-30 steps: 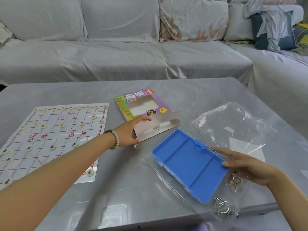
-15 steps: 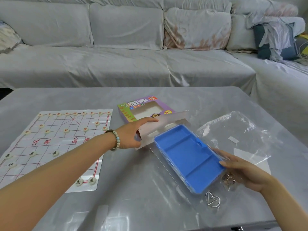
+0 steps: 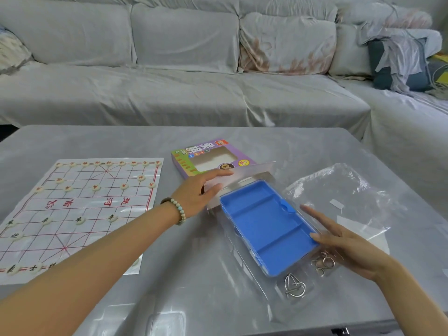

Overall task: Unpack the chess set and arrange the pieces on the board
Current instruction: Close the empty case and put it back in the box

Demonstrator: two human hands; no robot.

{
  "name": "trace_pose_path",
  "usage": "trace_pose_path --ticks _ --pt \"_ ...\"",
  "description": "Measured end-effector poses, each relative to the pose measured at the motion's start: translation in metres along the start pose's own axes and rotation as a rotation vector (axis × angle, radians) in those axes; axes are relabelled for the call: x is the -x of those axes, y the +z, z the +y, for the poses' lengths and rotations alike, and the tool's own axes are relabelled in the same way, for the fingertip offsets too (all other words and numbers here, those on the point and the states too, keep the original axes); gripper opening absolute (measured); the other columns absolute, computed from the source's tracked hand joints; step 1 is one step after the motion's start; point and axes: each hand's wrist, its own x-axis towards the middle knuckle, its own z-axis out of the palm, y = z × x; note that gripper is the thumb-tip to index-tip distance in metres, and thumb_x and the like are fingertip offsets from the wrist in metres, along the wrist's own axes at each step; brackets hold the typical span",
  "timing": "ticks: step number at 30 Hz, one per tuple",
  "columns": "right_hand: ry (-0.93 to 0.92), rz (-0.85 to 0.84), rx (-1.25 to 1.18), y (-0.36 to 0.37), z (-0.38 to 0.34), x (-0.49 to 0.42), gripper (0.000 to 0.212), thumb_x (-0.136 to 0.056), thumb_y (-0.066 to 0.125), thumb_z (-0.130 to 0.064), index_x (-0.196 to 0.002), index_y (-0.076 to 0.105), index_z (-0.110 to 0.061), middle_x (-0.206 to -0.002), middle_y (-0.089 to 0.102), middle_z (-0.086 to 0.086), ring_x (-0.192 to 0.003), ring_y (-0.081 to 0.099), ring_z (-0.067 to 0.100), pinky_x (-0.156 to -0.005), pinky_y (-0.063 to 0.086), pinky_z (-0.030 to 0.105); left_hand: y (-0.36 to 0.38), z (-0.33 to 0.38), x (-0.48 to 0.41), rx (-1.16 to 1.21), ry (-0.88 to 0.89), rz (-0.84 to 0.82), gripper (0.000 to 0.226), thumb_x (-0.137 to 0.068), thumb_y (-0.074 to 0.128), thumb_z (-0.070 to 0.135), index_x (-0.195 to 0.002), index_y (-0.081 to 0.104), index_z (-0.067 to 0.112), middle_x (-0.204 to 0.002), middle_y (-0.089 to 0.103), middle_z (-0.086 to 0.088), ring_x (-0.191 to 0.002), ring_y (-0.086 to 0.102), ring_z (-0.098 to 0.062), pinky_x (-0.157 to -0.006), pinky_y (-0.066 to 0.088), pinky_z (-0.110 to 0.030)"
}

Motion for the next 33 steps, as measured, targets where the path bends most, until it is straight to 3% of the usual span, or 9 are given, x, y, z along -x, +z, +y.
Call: trace_pose_path --ticks 2,4,9,13,17,22,27,30,33 --pt "0.005 -0.015 0.004 -0.001 -0.001 0.000 0.068 -0.072 0.077 -0.023 -0.130 0.050 -0.044 -0.125 0.062 0.007 -0.113 0.060 0.029 -0.093 0.050 0.041 0.006 -0.003 0.001 0.080 -0.064 0.087 0.052 -0.094 0.052 0.026 -0.136 0.029 0.047 -0.098 0.066 0.011 -0.091 0.058 -0.002 -0.082 0.041 -0.010" --pt "-0.002 -0.003 0.012 0.002 0.000 -0.002 0.068 -0.069 0.078 -0.023 -0.129 0.052 -0.044 -0.127 0.061 0.001 -0.113 0.061 0.027 -0.091 0.052 0.039 0.012 -0.003 0.000 0.096 -0.111 0.085 0.065 -0.093 0.053 0.029 -0.141 0.013 0.047 -0.087 0.065 0.002 -0.083 0.059 -0.007 -0.077 0.043 -0.009" --pt "-0.001 0.061 -0.021 0.016 0.008 -0.009 0.055 -0.082 0.062 -0.011 -0.129 0.052 -0.040 -0.123 0.064 -0.003 -0.102 0.064 0.030 -0.082 0.054 0.039 0.025 -0.009 -0.003 -0.265 -0.114 -0.140 0.039 -0.098 0.036 0.034 -0.135 0.045 0.026 -0.105 0.057 -0.005 -0.103 0.046 -0.017 -0.090 0.038 -0.024" --pt "0.043 0.044 0.005 0.019 0.010 -0.011 0.058 -0.084 0.063 -0.009 -0.129 0.051 -0.042 -0.123 0.064 0.004 -0.093 0.066 0.032 -0.075 0.057 0.040 0.032 -0.014 0.008 -0.152 -0.130 -0.152 0.041 -0.098 0.036 0.033 -0.131 0.052 0.015 -0.120 0.057 0.006 -0.104 0.049 -0.007 -0.087 0.032 -0.004" --pt "0.060 0.008 0.029 0.019 0.006 -0.012 0.057 -0.086 0.060 -0.007 -0.129 0.049 -0.043 -0.115 0.067 0.012 -0.090 0.067 0.038 -0.071 0.057 0.038 0.033 -0.013 0.009 -0.054 -0.160 -0.076 0.055 -0.091 0.031 0.049 -0.110 0.063 0.010 -0.105 0.066 -0.009 -0.093 0.059 -0.023 -0.085 0.048 -0.029" --pt "0.027 0.098 0.024 0.027 0.004 -0.023 0.048 -0.086 0.062 -0.011 -0.127 0.048 -0.033 -0.103 0.068 0.025 -0.080 0.068 0.033 -0.066 0.056 0.035 0.039 0.005 0.014 -0.059 -0.081 -0.124 0.053 -0.096 0.034 0.048 -0.109 0.064 0.007 -0.102 0.067 -0.009 -0.093 0.058 -0.024 -0.084 0.044 -0.028" --pt "0.022 0.213 -0.082 0.028 0.004 -0.038 0.052 -0.083 0.066 -0.028 -0.129 0.047 -0.015 -0.117 0.066 0.013 -0.094 0.067 0.033 -0.079 0.053 0.043 0.050 0.027 0.017 -0.025 -0.049 -0.147 0.061 -0.094 0.031 0.051 -0.087 0.059 -0.003 -0.077 0.056 -0.018 -0.069 0.044 -0.024 -0.075 0.041 -0.041" --pt "0.009 0.044 0.065 0.021 -0.004 -0.024 0.072 -0.073 0.079 -0.028 -0.133 0.039 -0.034 -0.123 0.062 -0.006 -0.109 0.063 0.019 -0.078 0.055 0.032 0.044 0.031 0.013 0.023 -0.081 -0.120 0.046 -0.098 0.033 0.040 -0.079 0.060 0.007 -0.079 0.055 -0.021 -0.068 0.043 -0.023 -0.073 0.040 -0.040" --pt "-0.015 -0.025 0.391 0.020 -0.006 -0.012 0.097 -0.070 0.082 -0.017 -0.136 0.018 -0.047 -0.130 0.049 -0.021 -0.104 0.064 0.006 -0.080 0.053 0.022 0.040 0.030 0.013 0.047 -0.114 -0.114 0.043 -0.096 0.034 0.040 -0.071 0.055 0.014 -0.072 0.050 -0.017 -0.066 0.039 -0.018 -0.067 0.038 -0.037"
